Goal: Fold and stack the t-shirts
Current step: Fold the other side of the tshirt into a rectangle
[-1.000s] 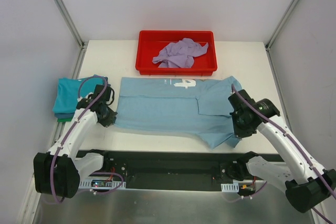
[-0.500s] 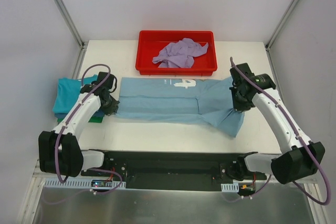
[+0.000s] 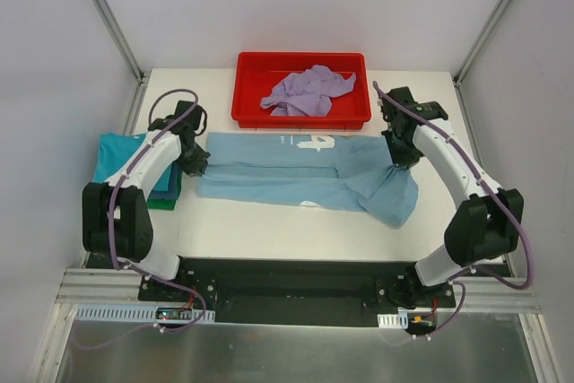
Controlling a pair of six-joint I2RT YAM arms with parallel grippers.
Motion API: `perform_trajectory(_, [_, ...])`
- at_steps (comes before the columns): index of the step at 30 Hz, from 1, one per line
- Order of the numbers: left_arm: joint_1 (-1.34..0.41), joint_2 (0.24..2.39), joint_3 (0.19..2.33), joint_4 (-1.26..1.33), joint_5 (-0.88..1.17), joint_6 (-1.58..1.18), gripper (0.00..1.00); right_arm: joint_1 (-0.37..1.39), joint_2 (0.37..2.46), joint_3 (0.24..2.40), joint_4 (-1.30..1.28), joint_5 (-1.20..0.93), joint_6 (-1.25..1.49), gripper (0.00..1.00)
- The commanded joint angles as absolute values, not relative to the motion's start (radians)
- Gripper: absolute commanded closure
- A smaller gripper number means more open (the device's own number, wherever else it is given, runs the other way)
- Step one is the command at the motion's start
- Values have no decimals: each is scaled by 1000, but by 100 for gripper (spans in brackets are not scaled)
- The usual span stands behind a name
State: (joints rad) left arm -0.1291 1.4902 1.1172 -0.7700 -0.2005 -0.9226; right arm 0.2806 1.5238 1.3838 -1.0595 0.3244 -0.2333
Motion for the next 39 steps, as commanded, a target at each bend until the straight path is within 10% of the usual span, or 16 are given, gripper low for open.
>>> perform_trajectory(1, [-118, 1557, 1184, -782, -239, -900, 100, 275, 1597, 1468, -988, 298, -354, 99])
perform_trajectory(16, [-117, 1721, 1275, -821, -318, -936, 98, 276, 1949, 1655, -759, 351, -612, 98])
perform_trajectory(19, [-117, 1744, 1310, -836, -318, -925, 81, 276, 2032, 1739, -769, 412, -604, 77])
perform_trajectory(24, [-120, 1695, 1358, -864, -302, -873, 11, 278, 2043, 1821, -743, 500, -554, 34])
perform_trajectory(26, [-121, 1652, 1355, -862, -272, -861, 5, 276, 1965, 1775, -707, 515, -433, 4])
perform_trajectory(39, [-255, 1678, 1257, -695, -26, -710, 1, 244, 1551, 1137, -416, -300, 187, 4])
